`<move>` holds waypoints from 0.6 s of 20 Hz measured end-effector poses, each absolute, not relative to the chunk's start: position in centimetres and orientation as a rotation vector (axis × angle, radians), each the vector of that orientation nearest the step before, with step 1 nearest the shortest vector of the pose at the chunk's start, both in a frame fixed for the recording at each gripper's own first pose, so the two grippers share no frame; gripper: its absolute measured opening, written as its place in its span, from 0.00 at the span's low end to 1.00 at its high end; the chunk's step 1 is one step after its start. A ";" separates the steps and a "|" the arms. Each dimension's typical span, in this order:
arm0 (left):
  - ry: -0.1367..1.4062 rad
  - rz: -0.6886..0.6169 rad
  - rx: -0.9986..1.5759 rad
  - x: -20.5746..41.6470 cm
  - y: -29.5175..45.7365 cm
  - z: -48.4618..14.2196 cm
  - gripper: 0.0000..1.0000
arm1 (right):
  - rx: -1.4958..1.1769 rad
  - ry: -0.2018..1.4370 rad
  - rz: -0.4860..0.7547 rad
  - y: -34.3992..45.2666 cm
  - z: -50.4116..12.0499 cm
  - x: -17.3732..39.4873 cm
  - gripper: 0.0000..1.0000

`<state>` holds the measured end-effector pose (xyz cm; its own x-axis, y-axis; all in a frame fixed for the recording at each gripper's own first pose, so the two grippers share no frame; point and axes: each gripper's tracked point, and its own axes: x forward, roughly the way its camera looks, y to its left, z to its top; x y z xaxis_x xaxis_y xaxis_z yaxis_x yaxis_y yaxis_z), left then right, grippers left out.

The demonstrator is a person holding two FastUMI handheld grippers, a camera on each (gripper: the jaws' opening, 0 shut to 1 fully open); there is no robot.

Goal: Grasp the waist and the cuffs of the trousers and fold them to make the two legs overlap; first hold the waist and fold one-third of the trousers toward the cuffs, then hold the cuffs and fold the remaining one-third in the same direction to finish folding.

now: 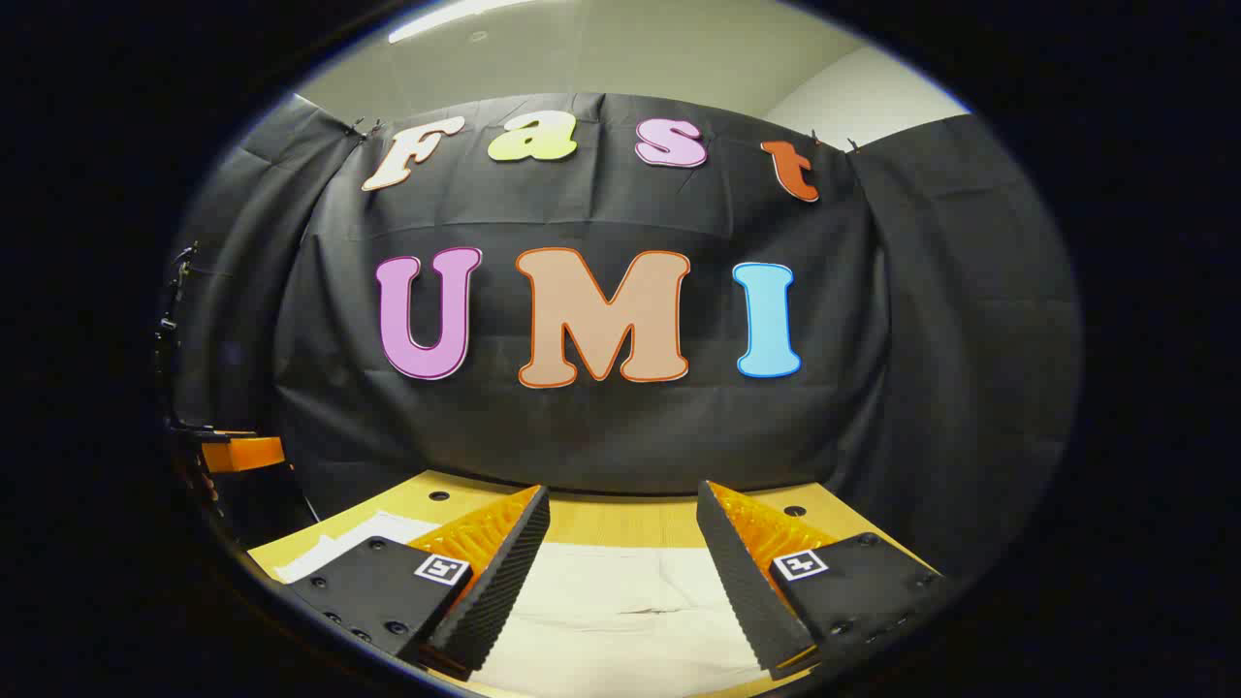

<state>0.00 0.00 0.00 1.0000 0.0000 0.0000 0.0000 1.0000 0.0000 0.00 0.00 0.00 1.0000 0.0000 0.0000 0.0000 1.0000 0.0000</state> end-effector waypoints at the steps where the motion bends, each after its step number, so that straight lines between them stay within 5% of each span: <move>1: 0.004 -0.003 0.002 0.1 0.0 -0.3 0.94 | 0.000 0.001 -0.006 -0.3 0.2 0.0 0.97; 12: 0.045 -0.018 0.018 0.7 -0.1 -2.2 0.94 | -0.013 0.024 -0.017 -0.4 -0.7 -0.4 0.97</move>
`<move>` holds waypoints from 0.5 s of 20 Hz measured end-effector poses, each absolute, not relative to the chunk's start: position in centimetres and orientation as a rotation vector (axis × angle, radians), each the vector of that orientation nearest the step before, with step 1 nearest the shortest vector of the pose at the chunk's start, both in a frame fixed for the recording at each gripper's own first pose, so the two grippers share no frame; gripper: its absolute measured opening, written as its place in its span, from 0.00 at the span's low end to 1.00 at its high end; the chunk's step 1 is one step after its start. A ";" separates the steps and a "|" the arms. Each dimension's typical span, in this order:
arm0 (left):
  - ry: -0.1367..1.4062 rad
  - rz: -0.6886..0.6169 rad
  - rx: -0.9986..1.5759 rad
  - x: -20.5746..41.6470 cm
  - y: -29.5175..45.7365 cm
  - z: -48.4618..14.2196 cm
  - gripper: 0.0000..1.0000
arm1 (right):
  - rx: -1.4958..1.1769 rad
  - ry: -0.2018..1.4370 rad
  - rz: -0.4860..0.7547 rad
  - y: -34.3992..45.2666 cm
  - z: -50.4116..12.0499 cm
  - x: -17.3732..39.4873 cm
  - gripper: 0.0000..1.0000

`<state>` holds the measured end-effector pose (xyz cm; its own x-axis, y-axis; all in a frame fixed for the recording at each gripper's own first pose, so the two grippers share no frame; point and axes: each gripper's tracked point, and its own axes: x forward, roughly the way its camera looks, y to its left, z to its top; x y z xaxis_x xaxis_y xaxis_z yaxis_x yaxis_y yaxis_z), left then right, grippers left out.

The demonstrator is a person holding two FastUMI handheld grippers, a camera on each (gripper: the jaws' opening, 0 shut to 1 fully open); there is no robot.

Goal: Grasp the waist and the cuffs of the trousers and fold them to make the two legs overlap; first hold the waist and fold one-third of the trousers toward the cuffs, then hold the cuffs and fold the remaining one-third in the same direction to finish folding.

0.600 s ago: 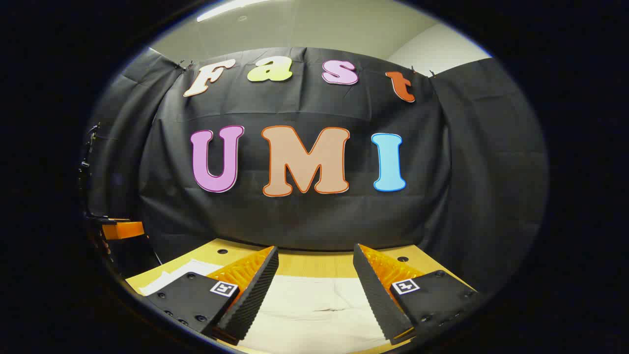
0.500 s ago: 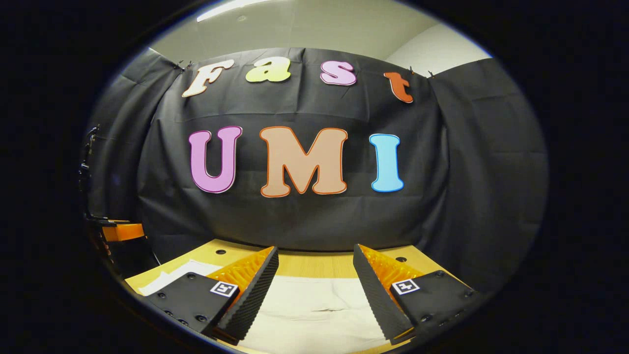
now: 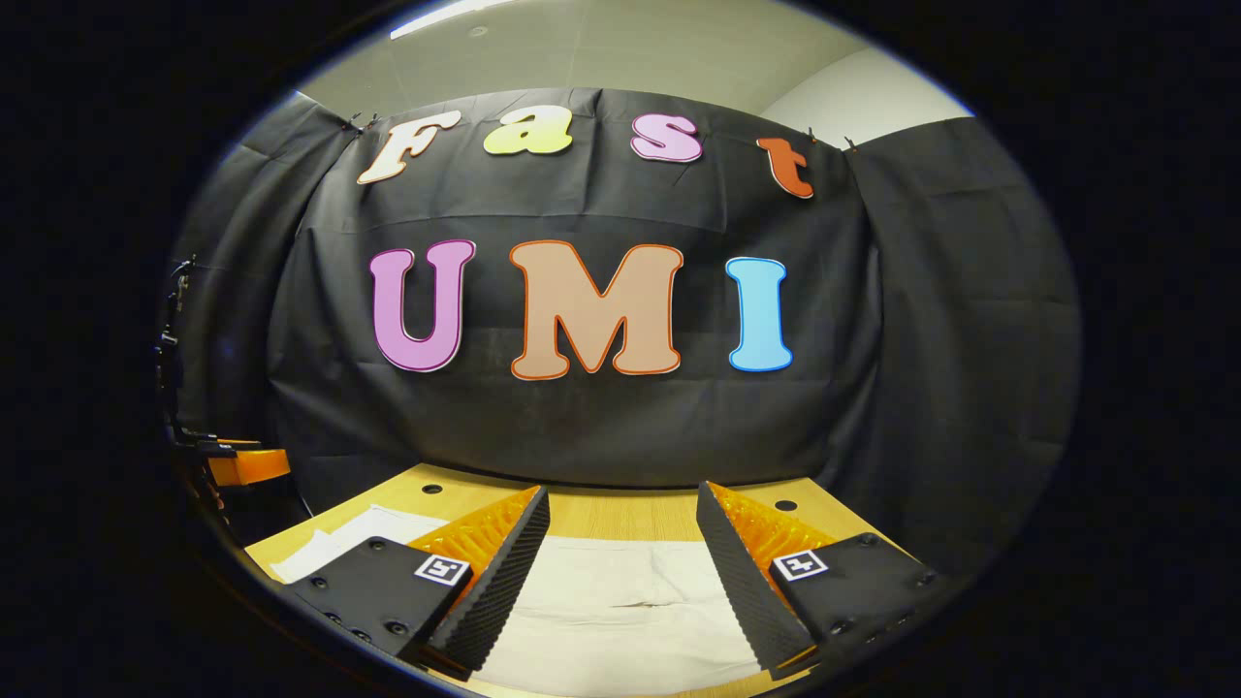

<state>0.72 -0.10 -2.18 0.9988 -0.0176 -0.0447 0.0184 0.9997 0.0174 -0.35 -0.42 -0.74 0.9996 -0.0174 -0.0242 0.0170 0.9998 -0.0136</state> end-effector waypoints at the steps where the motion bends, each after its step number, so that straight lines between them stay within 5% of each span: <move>1: 0.046 -0.020 0.028 0.6 0.0 -2.4 0.94 | -0.015 0.024 -0.016 -0.3 -0.6 -0.3 0.97; 10: 0.085 -0.059 0.036 0.8 0.0 -4.1 0.94 | -0.020 0.039 -0.034 -0.9 -1.1 -0.9 0.98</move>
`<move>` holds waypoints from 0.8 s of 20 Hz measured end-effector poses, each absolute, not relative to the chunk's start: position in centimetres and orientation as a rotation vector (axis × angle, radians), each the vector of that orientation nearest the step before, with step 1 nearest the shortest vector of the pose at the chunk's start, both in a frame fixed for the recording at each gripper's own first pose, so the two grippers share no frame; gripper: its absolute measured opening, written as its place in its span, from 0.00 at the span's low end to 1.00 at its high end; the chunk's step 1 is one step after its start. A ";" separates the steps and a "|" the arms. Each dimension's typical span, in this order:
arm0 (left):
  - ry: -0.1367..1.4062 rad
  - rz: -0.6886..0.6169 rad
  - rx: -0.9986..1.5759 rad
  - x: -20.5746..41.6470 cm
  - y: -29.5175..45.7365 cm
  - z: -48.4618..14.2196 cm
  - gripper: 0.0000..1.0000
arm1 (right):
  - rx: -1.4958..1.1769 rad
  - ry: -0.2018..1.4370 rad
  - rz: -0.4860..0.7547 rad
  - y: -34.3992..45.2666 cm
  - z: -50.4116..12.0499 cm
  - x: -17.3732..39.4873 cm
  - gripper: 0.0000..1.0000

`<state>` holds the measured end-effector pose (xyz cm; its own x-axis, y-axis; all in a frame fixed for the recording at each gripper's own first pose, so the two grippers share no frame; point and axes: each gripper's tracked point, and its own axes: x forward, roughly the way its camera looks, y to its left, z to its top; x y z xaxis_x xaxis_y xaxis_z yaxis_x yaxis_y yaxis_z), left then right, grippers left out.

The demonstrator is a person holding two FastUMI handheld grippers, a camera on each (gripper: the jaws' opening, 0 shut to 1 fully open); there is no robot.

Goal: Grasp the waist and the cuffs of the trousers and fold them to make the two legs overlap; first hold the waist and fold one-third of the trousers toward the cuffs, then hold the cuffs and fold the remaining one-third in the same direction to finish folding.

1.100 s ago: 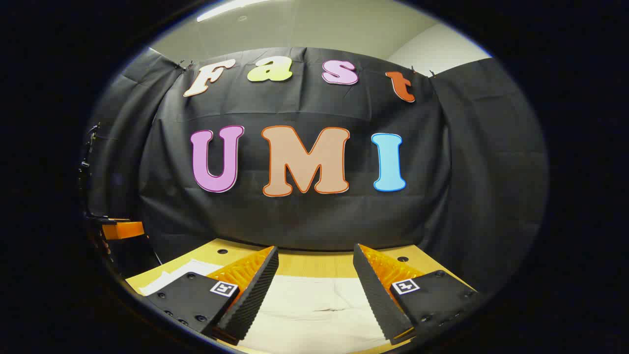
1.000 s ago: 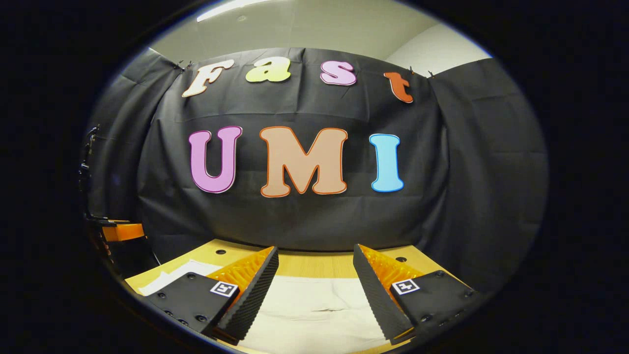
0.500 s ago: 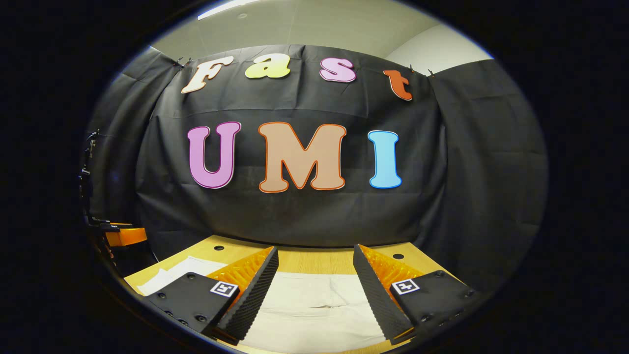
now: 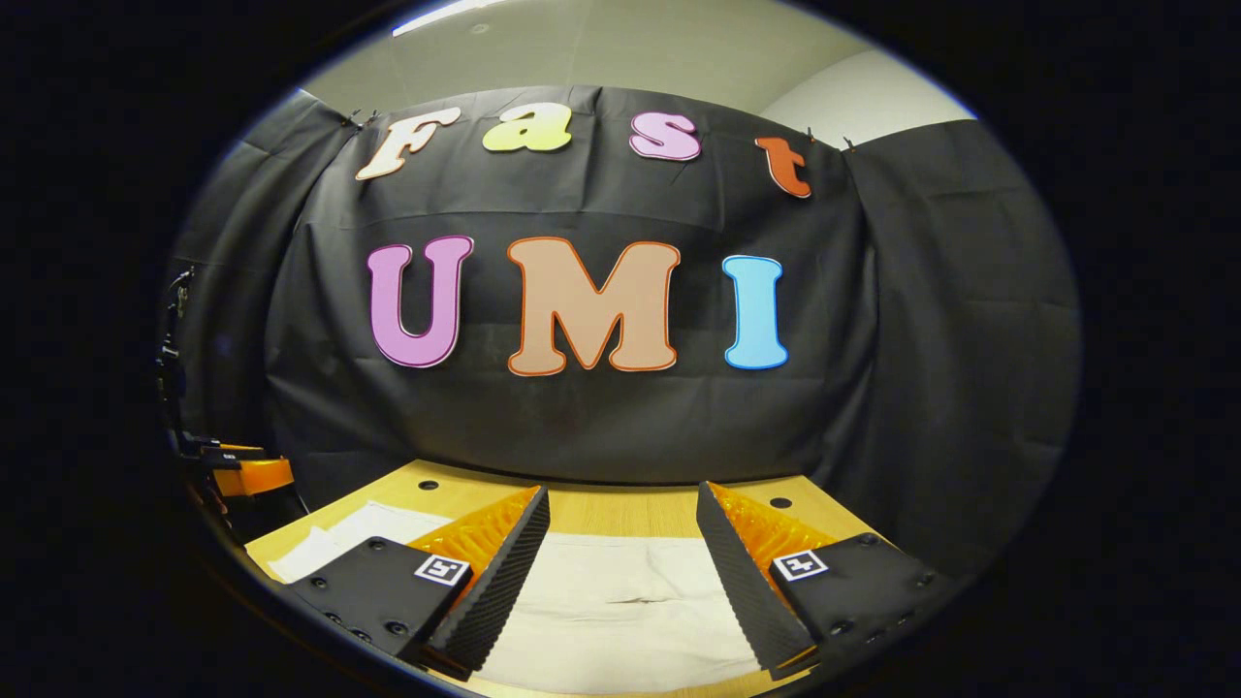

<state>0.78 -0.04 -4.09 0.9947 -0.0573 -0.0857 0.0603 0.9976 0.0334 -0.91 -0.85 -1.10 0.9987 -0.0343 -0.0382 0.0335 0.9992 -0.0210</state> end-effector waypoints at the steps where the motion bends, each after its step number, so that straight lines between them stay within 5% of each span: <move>1: 0.095 -0.064 0.045 0.8 0.2 -4.5 0.94 | -0.023 0.043 -0.040 -1.0 -1.2 -1.0 0.98; 6: 0.206 -0.183 0.200 0.8 0.8 -7.7 0.94 | -0.002 0.077 -0.056 -1.0 -2.4 -1.5 0.97; 16: 0.602 -0.639 0.505 -2.1 2.2 -17.7 0.99 | -0.036 0.113 -0.086 -0.9 -3.8 -2.5 0.97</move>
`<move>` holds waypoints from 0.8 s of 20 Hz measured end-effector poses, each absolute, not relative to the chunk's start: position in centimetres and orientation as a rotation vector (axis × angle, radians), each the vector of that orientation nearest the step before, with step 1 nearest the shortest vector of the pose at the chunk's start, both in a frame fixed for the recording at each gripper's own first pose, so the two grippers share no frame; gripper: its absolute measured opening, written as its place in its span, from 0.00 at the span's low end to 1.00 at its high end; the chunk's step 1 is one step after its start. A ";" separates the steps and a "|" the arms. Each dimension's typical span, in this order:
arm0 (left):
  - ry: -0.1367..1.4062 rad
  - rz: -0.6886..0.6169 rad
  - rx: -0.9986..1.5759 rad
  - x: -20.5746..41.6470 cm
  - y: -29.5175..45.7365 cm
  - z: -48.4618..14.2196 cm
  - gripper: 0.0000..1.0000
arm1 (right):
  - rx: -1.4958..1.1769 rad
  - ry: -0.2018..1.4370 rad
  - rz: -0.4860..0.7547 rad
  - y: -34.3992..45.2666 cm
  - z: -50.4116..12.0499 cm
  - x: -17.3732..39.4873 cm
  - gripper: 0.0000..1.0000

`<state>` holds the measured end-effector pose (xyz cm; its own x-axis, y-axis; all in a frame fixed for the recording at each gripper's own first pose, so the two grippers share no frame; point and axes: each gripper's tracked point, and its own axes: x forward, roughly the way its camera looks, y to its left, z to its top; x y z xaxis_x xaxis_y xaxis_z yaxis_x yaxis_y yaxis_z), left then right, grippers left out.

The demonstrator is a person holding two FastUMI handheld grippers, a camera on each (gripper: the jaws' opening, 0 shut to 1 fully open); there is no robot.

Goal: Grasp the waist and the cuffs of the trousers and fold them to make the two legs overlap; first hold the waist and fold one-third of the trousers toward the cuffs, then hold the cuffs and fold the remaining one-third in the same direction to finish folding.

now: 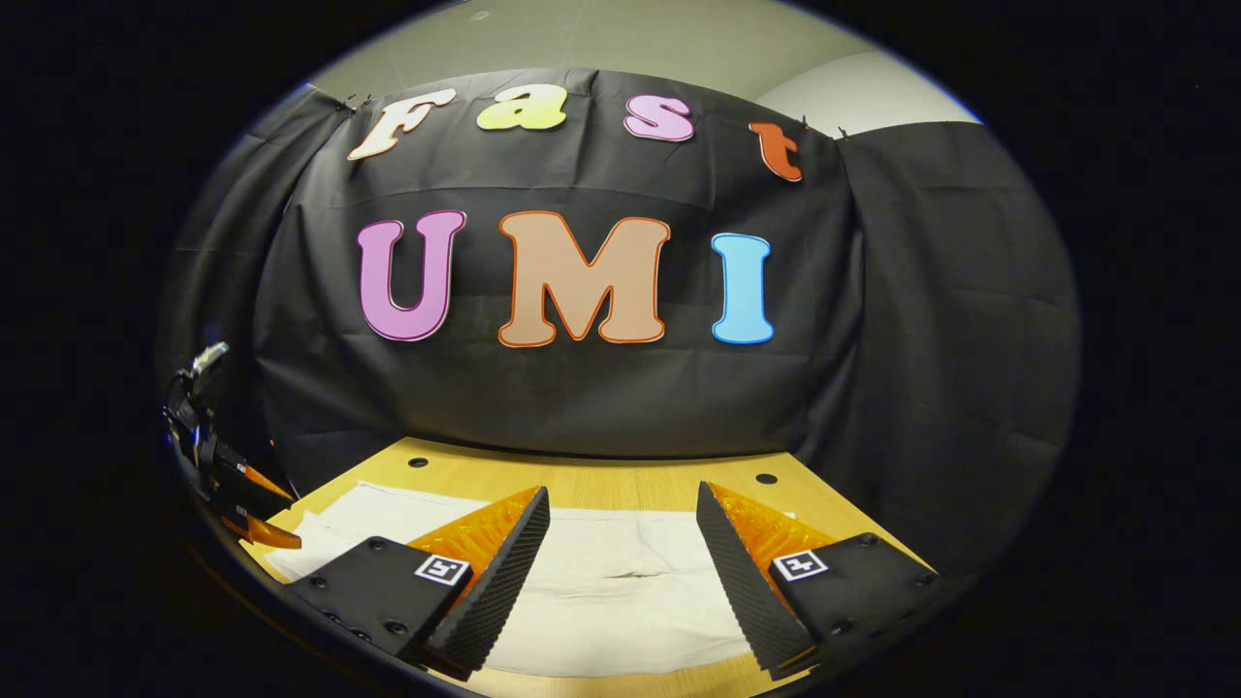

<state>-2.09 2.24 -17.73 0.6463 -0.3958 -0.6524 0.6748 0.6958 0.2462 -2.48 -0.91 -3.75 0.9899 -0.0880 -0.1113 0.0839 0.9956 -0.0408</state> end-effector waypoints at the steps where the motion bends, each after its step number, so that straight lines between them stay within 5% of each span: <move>1: 0.643 -0.677 0.545 -2.4 2.7 -18.6 0.99 | -0.046 0.122 -0.091 -1.0 -4.0 -2.6 0.98; 9: 0.922 -0.910 0.726 -7.9 6.1 -26.1 0.98 | -0.051 0.167 -0.123 -2.0 -5.5 -2.6 0.98; 16: 1.066 -0.946 0.875 -9.8 10.0 -30.0 0.94 | -0.063 0.187 -0.097 -1.5 -6.3 -1.6 0.98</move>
<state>-9.84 10.01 -30.01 0.1998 -0.1951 -0.9602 0.9301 0.3459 0.1232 -1.56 -1.50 -6.32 0.9780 -0.1021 -0.1820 0.0903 0.9933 -0.0719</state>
